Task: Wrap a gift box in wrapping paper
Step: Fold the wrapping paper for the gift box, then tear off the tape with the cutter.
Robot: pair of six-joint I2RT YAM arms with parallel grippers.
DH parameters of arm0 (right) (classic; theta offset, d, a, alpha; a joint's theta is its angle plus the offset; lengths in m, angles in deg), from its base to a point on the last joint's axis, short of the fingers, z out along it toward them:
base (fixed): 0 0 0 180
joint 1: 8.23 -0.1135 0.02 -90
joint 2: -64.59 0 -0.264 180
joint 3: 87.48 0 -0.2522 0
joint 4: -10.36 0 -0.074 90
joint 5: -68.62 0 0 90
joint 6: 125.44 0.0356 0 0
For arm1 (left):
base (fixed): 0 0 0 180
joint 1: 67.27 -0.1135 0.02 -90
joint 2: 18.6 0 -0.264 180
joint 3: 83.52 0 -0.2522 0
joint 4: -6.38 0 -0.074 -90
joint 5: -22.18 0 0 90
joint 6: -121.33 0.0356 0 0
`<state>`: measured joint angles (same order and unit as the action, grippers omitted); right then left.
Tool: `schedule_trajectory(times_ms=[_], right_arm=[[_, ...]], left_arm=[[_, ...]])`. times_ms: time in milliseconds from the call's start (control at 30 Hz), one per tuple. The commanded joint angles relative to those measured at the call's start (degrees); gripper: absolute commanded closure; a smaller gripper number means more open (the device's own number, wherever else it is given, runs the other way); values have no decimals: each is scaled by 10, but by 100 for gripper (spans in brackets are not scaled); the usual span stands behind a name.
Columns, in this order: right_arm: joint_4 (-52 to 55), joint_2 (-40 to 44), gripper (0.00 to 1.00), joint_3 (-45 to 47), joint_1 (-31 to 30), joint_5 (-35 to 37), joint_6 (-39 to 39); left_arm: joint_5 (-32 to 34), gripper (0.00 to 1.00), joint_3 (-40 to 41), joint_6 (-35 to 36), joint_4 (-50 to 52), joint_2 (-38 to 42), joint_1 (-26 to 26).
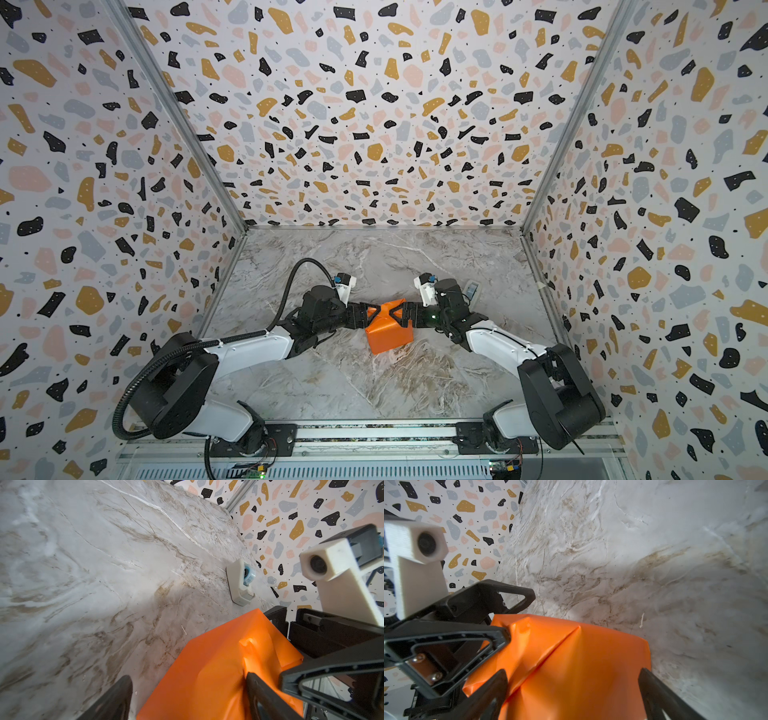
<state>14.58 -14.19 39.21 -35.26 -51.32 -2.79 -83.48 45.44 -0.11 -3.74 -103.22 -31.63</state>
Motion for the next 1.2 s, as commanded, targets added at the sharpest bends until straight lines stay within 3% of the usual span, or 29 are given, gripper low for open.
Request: schedule_trajectory(times_ms=[0, 200, 400, 667, 1000, 1167], right_arm=[[36, 10, 1, -55, 9, 3, -16], [84, 47, 1, -94, 71, -6, -36], [154, 85, 2, -88, 189, -4, -63], [172, 83, 12, -45, 328, 40, -73], [136, -6, 39, -38, 340, 32, -56], [108, -25, 46, -20, 340, 24, -55]], left_arm=[[13, 16, 16, 36, 75, -12, 0], [30, 16, 15, 56, 110, -5, 0], [34, 17, 11, 59, 114, -7, 0], [35, 17, 5, 63, 119, -6, 2], [29, 18, 8, 60, 113, 1, 1], [26, 18, 9, 61, 112, 3, 2]])
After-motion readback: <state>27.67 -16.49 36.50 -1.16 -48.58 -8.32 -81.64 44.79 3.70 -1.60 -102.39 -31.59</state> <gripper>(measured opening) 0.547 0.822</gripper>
